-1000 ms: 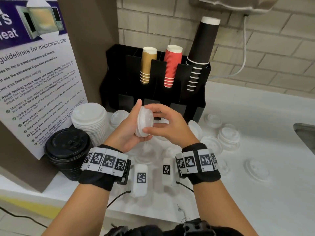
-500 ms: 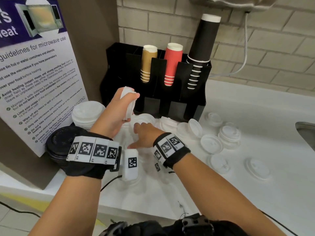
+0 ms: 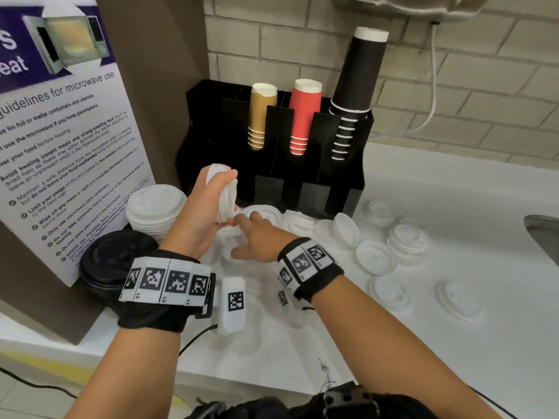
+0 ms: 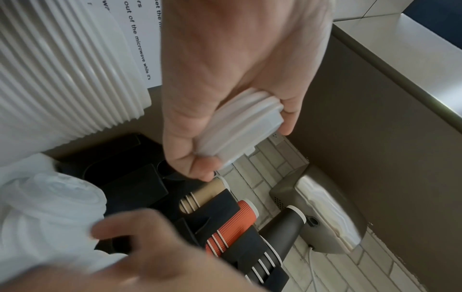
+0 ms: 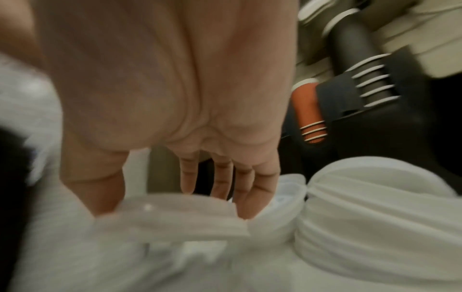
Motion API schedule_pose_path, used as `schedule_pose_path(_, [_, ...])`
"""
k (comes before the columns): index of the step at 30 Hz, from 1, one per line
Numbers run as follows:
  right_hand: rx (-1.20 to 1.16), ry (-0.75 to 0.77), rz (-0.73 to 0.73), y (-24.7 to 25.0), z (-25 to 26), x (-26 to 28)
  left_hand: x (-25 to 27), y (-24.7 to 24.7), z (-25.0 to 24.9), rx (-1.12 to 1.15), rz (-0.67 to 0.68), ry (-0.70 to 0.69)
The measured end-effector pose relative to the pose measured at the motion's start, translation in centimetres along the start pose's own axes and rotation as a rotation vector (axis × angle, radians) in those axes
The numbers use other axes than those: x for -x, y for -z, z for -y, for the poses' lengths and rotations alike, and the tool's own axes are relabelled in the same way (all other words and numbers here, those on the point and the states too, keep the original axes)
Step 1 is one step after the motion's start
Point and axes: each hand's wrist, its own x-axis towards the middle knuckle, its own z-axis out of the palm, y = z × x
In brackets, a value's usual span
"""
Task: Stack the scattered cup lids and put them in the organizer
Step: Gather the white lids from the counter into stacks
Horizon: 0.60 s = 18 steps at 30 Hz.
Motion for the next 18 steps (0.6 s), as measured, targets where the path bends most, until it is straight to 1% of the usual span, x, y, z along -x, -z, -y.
schedule_pose_path(2, [-0.167, -0.032, -0.068, 1.0, -0.9, 0.6, 0.0, 0.2, 0.1, 0.039, -0.026, 0.016])
schedule_pose_path(6, [-0.475, -0.086, -0.185, 1.8, -2.6, 2.1, -0.1, 0.0, 0.6, 0.042, -0.019, 0.026])
schedule_pose_path(9, [-0.6, -0.05, -0.258, 1.3, -3.3, 2.9, -0.1, -0.7, 1.0, 0.041, 0.018, 0.029])
schedule_pose_path(13, [-0.714, 0.007, -0.281, 0.8, -3.9, 3.7, 0.0, -1.1, 1.1, 0.026, 0.031, 0.034])
schedule_pose_path(15, [-0.856, 0.0, -0.325, 1.1, -4.1, 4.0, -0.1, -1.1, 1.2, 0.037, 0.017, 0.037])
schedule_pose_path(18, [-1.157, 0.015, -0.386, 1.9, -4.3, 4.3, -0.1, -1.3, 1.2, 0.069, 0.009, 0.045])
